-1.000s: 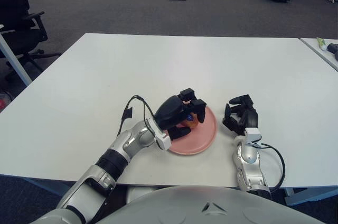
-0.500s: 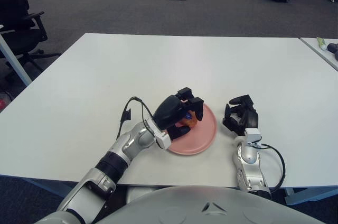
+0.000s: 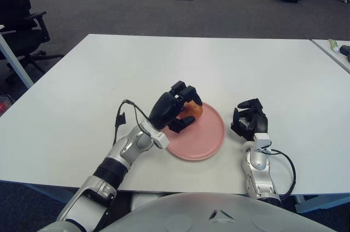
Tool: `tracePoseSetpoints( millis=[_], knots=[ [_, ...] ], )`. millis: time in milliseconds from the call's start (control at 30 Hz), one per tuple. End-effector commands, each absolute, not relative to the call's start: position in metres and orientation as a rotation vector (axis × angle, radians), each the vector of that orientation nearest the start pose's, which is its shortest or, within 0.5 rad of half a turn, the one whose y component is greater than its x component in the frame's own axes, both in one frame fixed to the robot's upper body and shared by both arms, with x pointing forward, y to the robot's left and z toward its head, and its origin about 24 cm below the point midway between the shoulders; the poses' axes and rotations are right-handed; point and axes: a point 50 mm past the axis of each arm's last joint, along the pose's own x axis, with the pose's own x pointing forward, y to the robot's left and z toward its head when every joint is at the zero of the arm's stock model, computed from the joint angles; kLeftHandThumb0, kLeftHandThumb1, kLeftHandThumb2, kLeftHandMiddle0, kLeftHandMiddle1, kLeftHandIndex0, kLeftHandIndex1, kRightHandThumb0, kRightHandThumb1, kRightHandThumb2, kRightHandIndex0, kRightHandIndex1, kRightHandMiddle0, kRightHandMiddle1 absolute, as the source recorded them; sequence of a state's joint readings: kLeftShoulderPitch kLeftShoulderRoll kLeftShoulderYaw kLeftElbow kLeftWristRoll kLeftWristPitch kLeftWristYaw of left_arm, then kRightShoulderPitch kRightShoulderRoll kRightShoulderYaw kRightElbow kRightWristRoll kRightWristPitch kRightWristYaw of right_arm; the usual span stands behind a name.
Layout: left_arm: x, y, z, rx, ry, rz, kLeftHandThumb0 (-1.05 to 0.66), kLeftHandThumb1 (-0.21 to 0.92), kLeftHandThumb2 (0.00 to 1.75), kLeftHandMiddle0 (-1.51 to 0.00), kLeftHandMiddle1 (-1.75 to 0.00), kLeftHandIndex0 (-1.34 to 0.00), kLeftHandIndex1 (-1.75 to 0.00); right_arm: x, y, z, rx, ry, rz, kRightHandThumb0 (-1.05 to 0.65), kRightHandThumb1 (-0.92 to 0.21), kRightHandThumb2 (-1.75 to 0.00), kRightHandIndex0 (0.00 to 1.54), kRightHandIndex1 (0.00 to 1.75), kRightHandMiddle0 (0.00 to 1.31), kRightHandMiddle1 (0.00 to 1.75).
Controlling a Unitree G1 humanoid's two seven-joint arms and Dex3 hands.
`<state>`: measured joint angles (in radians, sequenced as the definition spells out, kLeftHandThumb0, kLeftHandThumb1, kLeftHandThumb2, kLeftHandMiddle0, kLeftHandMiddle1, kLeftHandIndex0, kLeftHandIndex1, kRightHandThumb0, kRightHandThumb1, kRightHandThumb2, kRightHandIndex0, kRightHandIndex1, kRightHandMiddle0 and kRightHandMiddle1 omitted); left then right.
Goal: Put the apple into the plate.
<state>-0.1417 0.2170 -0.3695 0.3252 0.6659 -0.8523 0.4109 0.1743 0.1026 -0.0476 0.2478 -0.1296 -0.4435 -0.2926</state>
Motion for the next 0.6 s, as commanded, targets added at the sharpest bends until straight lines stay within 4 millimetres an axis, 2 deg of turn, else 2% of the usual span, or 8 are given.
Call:
tracePoseSetpoints(
  millis=[0, 133, 233, 300, 433, 567],
  knots=[
    [0.235, 0.083, 0.065, 0.454, -0.837, -0.358, -0.67, 0.62, 1.0, -0.11, -1.12, 0.0, -1.21, 0.194, -0.159, -0.024, -0.026, 0.048, -0.357, -0.4, -0.6, -0.96, 1.0, 1.75, 0.39, 1.75],
    [0.238, 0.085, 0.078, 0.31, -0.858, -0.346, -0.74, 0.71, 0.92, -0.09, -1.04, 0.0, -1.2, 0.194, -0.16, -0.024, -0.03, 0.047, -0.354, -0.4, -0.61, -0.96, 0.99, 1.75, 0.39, 1.75],
    [0.237, 0.087, 0.079, 0.23, -0.846, -0.346, -0.76, 0.75, 0.89, -0.07, -1.0, 0.0, -1.27, 0.194, -0.16, -0.024, -0.03, 0.048, -0.353, -0.4, -0.62, -0.94, 0.98, 1.75, 0.38, 1.75],
    [0.237, 0.088, 0.078, 0.205, -0.838, -0.35, -0.76, 0.76, 0.89, -0.07, -0.99, 0.0, -1.3, 0.194, -0.16, -0.024, -0.03, 0.046, -0.352, -0.4, -0.62, -0.94, 0.98, 1.75, 0.38, 1.75],
    [0.237, 0.097, 0.079, 0.183, -0.836, -0.344, -0.8, 0.87, 0.81, -0.09, -0.95, 0.0, -1.3, 0.194, -0.16, -0.024, -0.031, 0.042, -0.35, -0.39, -0.63, -0.93, 0.98, 1.75, 0.38, 1.75],
    [0.238, 0.11, 0.08, 0.183, -0.824, -0.309, -0.81, 0.91, 0.83, -0.1, -0.94, 0.0, -1.28, 0.194, -0.16, -0.024, -0.031, 0.045, -0.348, -0.39, -0.63, -0.93, 0.98, 1.75, 0.38, 1.75]
  ],
)
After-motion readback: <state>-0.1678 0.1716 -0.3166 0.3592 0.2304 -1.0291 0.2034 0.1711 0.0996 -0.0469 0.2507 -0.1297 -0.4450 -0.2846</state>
